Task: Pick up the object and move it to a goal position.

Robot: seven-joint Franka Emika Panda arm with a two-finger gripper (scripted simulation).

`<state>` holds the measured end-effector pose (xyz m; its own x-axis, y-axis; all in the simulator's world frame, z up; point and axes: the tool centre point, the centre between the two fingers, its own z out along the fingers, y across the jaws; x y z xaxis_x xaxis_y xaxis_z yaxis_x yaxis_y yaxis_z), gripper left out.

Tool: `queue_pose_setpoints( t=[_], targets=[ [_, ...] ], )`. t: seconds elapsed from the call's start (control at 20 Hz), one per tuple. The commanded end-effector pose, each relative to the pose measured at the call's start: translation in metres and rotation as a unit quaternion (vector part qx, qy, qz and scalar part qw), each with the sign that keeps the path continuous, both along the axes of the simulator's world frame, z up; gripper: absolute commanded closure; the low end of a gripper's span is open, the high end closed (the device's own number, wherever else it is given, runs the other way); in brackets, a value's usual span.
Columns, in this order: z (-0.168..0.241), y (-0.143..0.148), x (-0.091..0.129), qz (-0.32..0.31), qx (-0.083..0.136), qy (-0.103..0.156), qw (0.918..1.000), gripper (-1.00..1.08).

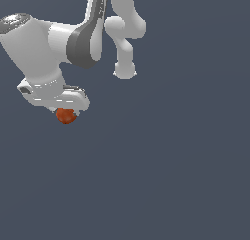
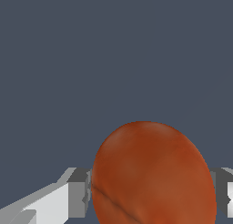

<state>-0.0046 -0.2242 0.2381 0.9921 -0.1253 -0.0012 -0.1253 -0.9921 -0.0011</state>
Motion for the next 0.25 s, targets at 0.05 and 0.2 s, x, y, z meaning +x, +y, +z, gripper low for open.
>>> queue_pose_setpoints(
  t=[0.05,0.2],
  targets=[
    [0.0120,-0.0127,-0.0045,0.001,0.000,-0.001,1.0000,1.08],
    [0.0147,-0.0158,-0.0054,0.001,0.000,-0.001,1.0000,1.08]
  ],
)
